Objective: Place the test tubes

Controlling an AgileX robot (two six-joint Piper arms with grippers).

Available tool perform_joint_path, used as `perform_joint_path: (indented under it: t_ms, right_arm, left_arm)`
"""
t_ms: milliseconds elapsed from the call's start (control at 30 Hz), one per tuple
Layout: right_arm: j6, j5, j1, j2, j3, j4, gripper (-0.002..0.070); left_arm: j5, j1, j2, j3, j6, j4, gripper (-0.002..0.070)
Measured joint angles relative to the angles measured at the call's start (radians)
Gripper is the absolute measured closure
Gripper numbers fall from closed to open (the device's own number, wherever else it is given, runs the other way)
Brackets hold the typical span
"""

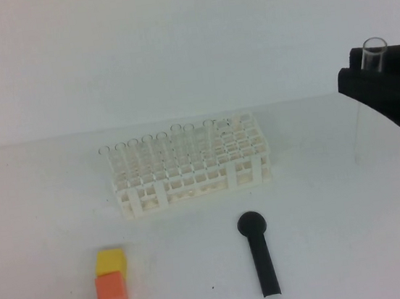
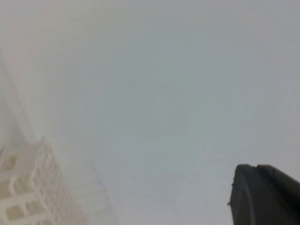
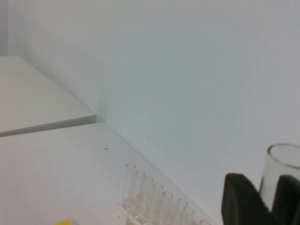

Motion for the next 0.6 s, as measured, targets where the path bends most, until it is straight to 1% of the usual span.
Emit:
perform_joint_path:
  t_ms: [100, 200, 300, 400, 467, 600]
  right_arm:
    - [0.000, 0.017, 0.000, 0.000, 0.000, 0.000, 0.0554]
    - [0.008, 0.023, 0.000, 0.000, 0.000, 0.000, 0.0554]
    - [0.032, 0.029, 0.000, 0.000, 0.000, 0.000, 0.0554]
    - [0.046, 0.046, 0.000, 0.000, 0.000, 0.000, 0.0554]
    - [0.049, 0.075, 0.000, 0.000, 0.000, -0.002, 0.0554]
    - [0.050, 0.134, 0.000, 0.000, 0.000, -0.002, 0.0554]
  left_arm:
    - [-0.009, 0.071, -0.027, 0.004, 0.000, -0.007, 0.0676]
    - [-0.060, 0.112, -0.027, 0.041, 0.000, -0.007, 0.0676]
    - [-0.131, 0.123, -0.027, 0.129, 0.000, 0.032, 0.0676]
    - [-0.195, 0.123, -0.027, 0.218, 0.000, 0.143, 0.0676]
    - [-0.145, 0.123, -0.028, 0.215, 0.002, 0.221, 0.0676]
    - [-0.186, 0.124, -0.028, 0.215, 0.002, 0.226, 0.0676]
